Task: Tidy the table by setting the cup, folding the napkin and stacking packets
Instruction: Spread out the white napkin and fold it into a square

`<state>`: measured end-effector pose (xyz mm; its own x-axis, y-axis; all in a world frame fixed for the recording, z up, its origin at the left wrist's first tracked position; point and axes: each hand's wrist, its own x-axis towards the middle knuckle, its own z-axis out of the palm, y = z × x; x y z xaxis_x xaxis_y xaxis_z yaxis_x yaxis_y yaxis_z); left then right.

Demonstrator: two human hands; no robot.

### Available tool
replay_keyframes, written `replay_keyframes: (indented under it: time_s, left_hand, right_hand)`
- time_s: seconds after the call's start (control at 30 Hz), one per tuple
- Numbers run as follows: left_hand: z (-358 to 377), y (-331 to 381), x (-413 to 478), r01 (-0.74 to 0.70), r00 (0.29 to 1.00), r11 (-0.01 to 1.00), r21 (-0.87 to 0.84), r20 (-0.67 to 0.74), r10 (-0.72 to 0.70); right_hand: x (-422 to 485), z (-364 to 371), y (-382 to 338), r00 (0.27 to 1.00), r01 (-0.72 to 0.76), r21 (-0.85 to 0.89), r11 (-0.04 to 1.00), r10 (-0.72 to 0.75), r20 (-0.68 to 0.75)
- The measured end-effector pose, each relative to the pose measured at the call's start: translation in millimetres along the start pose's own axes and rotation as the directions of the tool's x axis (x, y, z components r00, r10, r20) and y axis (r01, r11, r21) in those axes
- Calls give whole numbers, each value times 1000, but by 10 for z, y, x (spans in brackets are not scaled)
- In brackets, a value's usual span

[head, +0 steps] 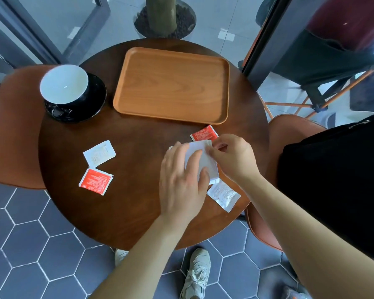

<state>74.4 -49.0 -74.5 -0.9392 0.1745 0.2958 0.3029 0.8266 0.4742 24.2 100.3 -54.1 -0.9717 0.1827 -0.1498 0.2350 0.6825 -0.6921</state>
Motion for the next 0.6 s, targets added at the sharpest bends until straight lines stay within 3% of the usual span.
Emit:
replay_keyframes:
  time_s: [0.1,0.17,0.23,0.3,0.43,0.6]
  left_hand:
    - [87,-105,37,-67,976,988,137,216,36]
    - [151,-166,38,-106,952,977,184,303,46]
    - [208,-216,18,-129,943,967,218,328,52]
    - [250,-247,-1,-145,944,960,240,325,61]
    - [298,-277,-23,-167,939,946,279,338,66]
    - [308,-287,-13,-174,934,942,288,350,66]
  right_hand:
    - [-38,44,5,999,34,-48,998,-36,-41]
    - [-90,58,24,978,173,-182,968,-191,-86]
    - [-150,68,73,897,409,-359,839,-442,-13]
    - [-196,75,156,816,543,-447,711,-572,83]
    - [-225,108,376,778,591,-524,613,-604,171]
    - [-171,224,550,770,599,-534,597,-613,178]
